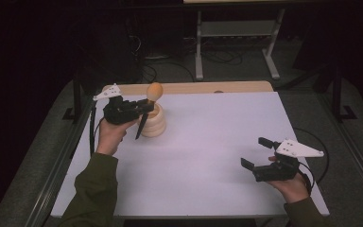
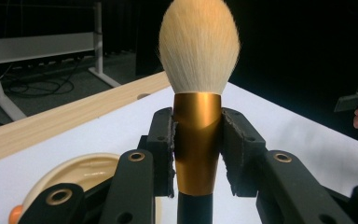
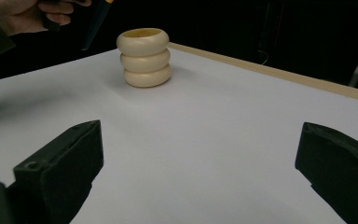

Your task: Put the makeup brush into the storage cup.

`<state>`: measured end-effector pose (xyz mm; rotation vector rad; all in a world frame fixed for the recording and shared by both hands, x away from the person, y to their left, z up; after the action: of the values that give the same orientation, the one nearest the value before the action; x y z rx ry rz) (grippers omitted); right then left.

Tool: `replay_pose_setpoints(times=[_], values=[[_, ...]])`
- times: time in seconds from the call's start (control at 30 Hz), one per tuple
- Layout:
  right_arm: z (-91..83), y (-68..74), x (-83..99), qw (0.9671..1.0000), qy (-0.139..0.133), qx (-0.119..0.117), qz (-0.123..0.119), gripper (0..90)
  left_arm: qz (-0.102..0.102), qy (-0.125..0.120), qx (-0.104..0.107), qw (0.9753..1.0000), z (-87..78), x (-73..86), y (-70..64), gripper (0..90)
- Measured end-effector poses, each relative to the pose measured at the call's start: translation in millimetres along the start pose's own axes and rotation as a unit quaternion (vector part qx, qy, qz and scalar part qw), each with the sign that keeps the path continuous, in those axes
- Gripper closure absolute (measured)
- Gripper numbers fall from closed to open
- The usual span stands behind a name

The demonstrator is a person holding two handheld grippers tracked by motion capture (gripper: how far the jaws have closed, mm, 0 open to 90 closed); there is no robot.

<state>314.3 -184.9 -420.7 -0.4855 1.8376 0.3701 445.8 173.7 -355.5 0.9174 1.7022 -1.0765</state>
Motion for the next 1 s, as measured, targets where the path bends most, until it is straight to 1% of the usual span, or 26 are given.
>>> replay_pose_setpoints(times=[0.23, 0.37, 0.53, 0.7, 0.73, 0.9, 1.0], values=[[-0.2, -0.5, 0.0, 1.0, 0.0, 0.001, 0.0, 0.3, 0.003, -0.003, -0.003, 1.0, -1.1, -8.1, 3.2, 66.7], [-0.4, -0.6, -0.2, 1.0, 0.0, 0.0, 0.001, 0.3, 0.005, -0.001, -0.006, 1.0, -2.1, -13.2, 8.1, 66.7], [-0.4, -1.1, -0.3, 1.0, -0.001, 0.001, 0.001, 0.3, 0.005, -0.006, -0.007, 0.9999, -1.9, -19.9, 11.6, 66.7], [-0.5, -1.1, -0.3, 1.0, -0.001, 0.0, 0.001, 0.3, 0.006, -0.006, -0.009, 0.9999, -1.1, -24.1, 14.4, 66.6], [-0.8, -1.2, -0.4, 1.0, -0.002, 0.0, 0.002, 0.3, 0.01, -0.002, -0.01, 0.9999, -1.0, -25.7, 15.5, 66.6], [-0.7, -1.6, -0.4, 1.0, -0.001, 0.0, 0.002, 0.3, 0.013, -0.002, -0.012, 0.9998, 0.1, -30.8, 17.4, 66.6], [-0.7, -1.6, -0.4, 1.0, -0.002, 0.001, 0.002, 0.2, 0.02, 0.001, -0.015, 0.9997, 1.8, -36.2, 19.3, 66.6]])
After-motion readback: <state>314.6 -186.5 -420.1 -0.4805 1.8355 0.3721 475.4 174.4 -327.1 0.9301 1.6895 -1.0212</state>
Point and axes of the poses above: each handheld gripper's, and its own axes: z roughly forward along the jaws, x roughly out of its underside, y roughly to its left, the point moved 8 cm from there along z, roughly forward along the jaws, and after that the axes turned 15 degrees about x, right-handed, at the moved point
